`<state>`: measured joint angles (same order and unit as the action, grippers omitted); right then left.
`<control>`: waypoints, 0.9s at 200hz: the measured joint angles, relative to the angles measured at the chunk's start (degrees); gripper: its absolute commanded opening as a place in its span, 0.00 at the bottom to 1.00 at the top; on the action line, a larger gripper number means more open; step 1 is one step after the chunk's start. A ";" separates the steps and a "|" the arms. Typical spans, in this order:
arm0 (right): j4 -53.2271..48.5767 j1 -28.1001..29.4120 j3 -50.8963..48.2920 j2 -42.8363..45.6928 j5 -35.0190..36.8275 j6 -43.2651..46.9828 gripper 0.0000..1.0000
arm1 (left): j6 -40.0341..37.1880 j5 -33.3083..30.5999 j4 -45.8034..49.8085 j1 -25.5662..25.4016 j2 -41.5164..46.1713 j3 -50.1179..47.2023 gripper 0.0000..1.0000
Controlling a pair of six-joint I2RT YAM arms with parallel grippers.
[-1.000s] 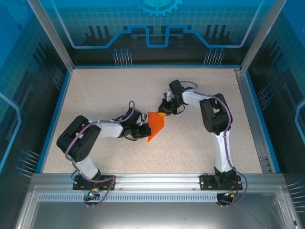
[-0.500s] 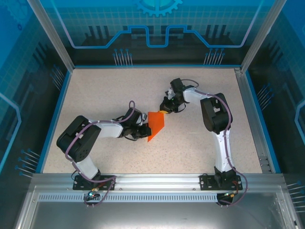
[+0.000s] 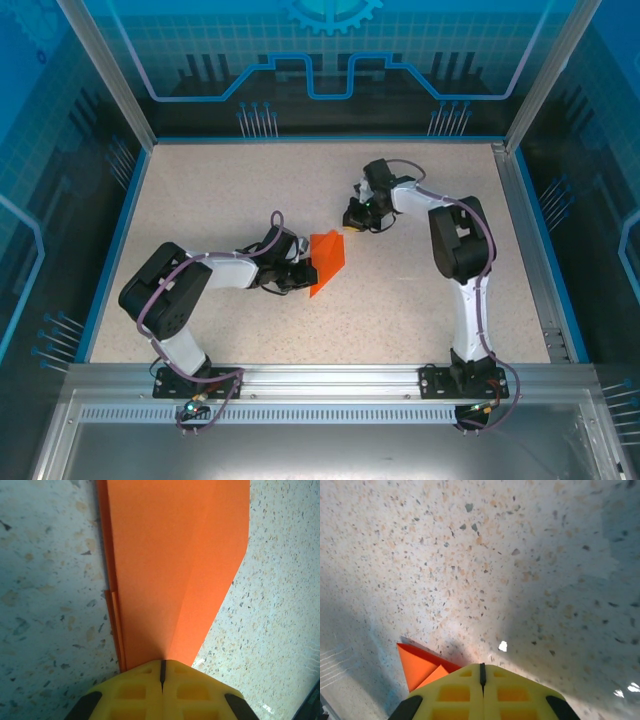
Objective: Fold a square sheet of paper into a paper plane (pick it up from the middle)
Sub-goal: Fourth fold the wing at the center of the table.
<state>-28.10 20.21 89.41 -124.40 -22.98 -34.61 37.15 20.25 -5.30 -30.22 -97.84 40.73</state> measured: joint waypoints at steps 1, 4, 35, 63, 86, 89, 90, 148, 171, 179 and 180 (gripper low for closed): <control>0.02 0.00 -0.09 0.15 0.09 0.00 0.01 | 0.00 0.00 0.00 0.00 0.00 0.00 0.00; 0.15 0.00 -0.26 0.52 0.13 0.04 0.01 | 0.00 0.00 0.00 0.00 0.00 0.00 0.00; 1.16 0.11 -2.51 3.89 0.48 0.42 0.01 | -0.04 -0.02 0.07 0.00 0.00 0.04 0.00; 2.45 0.83 -6.03 6.56 0.46 0.39 0.02 | -0.02 -0.02 0.04 0.00 0.00 0.04 0.00; 3.21 2.36 -8.13 7.50 0.04 0.37 0.03 | -0.02 0.00 0.07 0.00 -0.02 0.04 0.00; 3.32 2.62 -8.39 7.52 0.02 0.35 0.03 | -0.02 0.00 0.07 0.00 -0.02 0.04 0.00; 3.37 2.69 -8.44 7.54 0.00 0.35 0.03 | -0.02 0.00 0.07 0.00 -0.02 0.07 0.00; 5.40 7.43 -9.94 7.61 -1.03 0.09 0.04 | -0.04 -0.02 0.48 0.00 -0.04 0.37 0.00; 6.38 8.31 -9.94 6.84 -1.22 -0.28 0.04 | -0.04 -0.02 0.50 0.00 -0.04 0.37 0.00; 6.56 8.31 -9.94 6.25 -1.07 -0.33 0.04 | -0.04 -0.02 0.50 0.00 -0.04 0.37 0.00; 6.56 8.31 -9.94 6.19 -1.05 -0.35 0.04 | -0.04 -0.02 0.50 0.00 -0.04 0.37 0.00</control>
<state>-21.54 28.51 79.46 -118.21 -24.03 -34.96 37.10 20.23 -4.80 -30.22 -97.89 41.10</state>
